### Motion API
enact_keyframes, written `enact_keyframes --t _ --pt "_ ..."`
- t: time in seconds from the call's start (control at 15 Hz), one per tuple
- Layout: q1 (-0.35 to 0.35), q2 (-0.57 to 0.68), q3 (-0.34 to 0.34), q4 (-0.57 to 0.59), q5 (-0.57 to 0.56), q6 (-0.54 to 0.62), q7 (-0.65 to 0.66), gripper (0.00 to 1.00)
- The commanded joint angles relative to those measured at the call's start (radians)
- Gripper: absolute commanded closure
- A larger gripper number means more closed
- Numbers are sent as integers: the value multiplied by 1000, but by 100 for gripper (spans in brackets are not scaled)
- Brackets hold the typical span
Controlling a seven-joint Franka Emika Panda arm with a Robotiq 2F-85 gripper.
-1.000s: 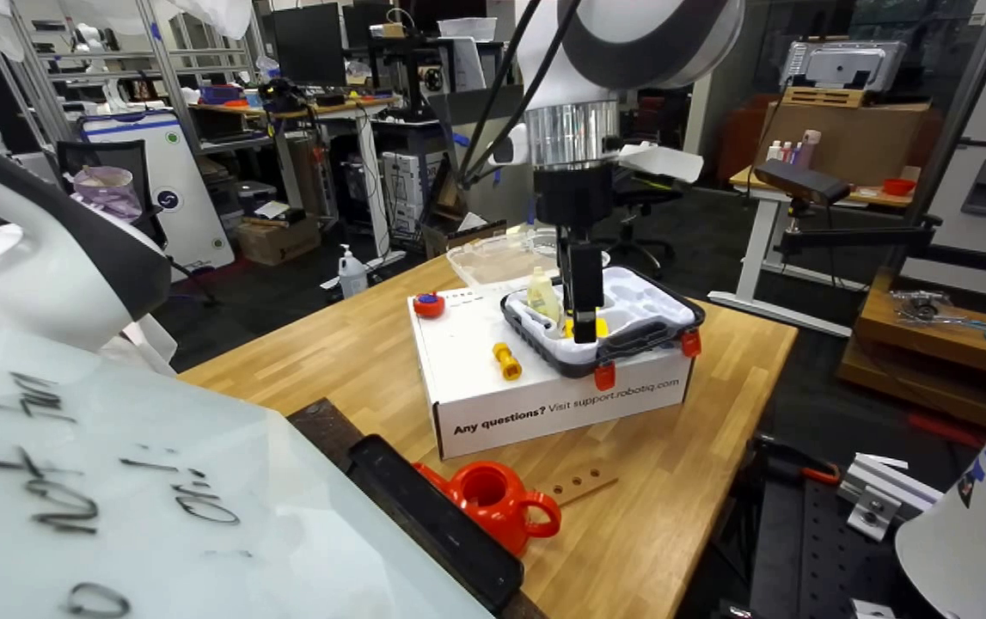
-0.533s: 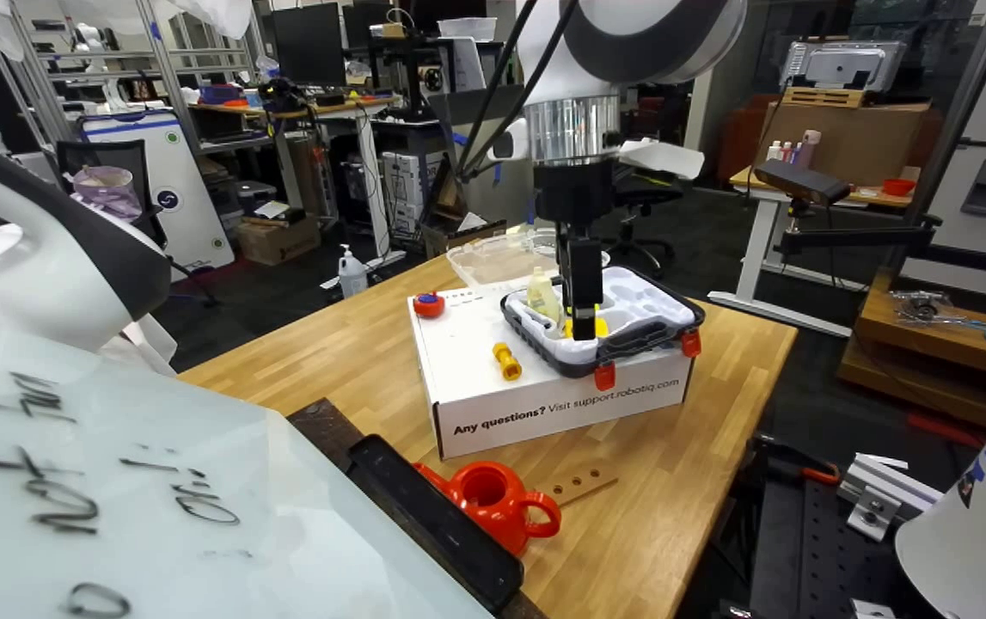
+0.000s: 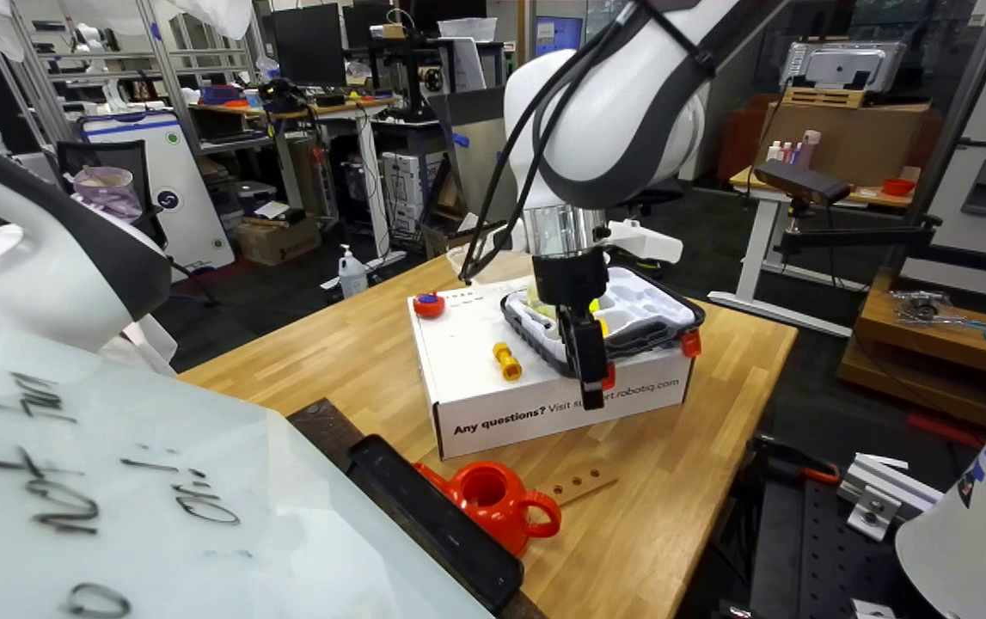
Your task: Pick the wooden object on the table, put it on the case cover, take the container out of the case and put it on the box then place the dumbbell at the edge of the box
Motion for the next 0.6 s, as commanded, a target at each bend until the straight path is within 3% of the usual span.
enact_keyframes --t 0.0,0.53 --pt "-25 38 27 -13 45 39 -100 0" --pt "-31 54 40 -10 19 16 -89 0"
